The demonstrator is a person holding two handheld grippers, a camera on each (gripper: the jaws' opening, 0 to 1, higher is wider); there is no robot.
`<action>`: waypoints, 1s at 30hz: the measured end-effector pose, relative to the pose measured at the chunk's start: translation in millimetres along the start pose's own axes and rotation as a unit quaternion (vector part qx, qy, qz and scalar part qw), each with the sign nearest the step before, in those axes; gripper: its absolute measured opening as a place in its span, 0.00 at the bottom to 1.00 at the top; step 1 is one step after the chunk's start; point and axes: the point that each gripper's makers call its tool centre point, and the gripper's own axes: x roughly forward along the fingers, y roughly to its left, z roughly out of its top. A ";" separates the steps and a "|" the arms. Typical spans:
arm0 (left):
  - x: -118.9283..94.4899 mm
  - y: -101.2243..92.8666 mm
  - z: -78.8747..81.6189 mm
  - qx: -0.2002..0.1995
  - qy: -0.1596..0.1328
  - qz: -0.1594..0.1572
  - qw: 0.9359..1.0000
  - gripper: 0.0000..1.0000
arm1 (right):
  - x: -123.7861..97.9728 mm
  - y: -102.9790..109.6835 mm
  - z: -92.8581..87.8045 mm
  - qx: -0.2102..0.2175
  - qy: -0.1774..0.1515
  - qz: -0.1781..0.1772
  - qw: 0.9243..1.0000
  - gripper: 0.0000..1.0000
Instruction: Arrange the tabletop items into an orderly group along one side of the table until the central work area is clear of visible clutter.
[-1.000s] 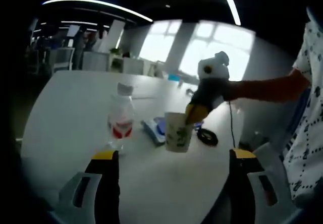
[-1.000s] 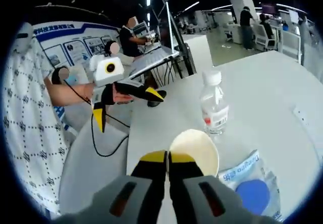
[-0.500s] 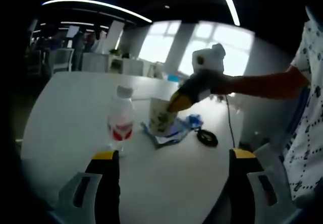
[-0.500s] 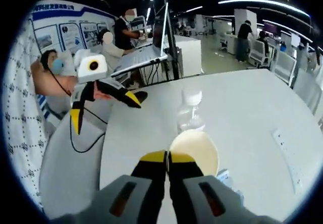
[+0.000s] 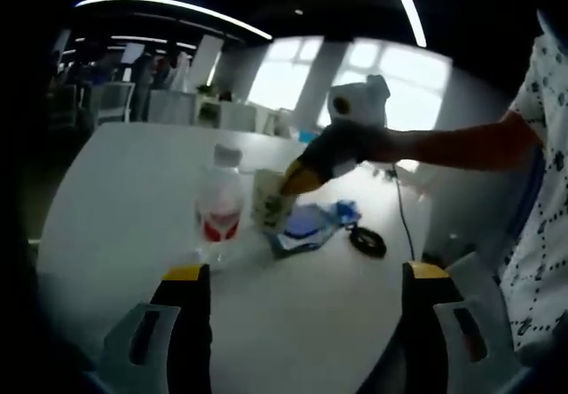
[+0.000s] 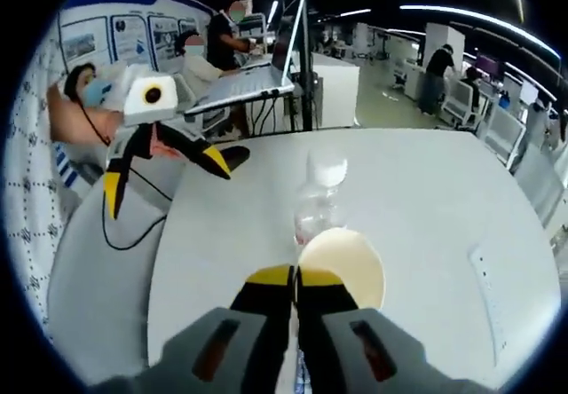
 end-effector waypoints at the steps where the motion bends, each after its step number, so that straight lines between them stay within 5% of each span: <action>1: -0.2 0.4 -0.5 -0.001 0.000 0.001 1.000 0.86 | 3.0 -0.7 -1.8 -0.009 0.003 -0.001 1.000 0.00; 8: 0.1 4.5 -2.7 -0.005 0.001 0.005 1.000 0.86 | 19.8 -3.2 -12.7 -0.063 0.025 -0.006 0.998 0.00; 30: 6.0 8.6 -11.6 -0.014 0.015 0.006 1.000 0.86 | 43.6 -11.6 -40.6 -0.108 0.027 -0.031 0.993 0.00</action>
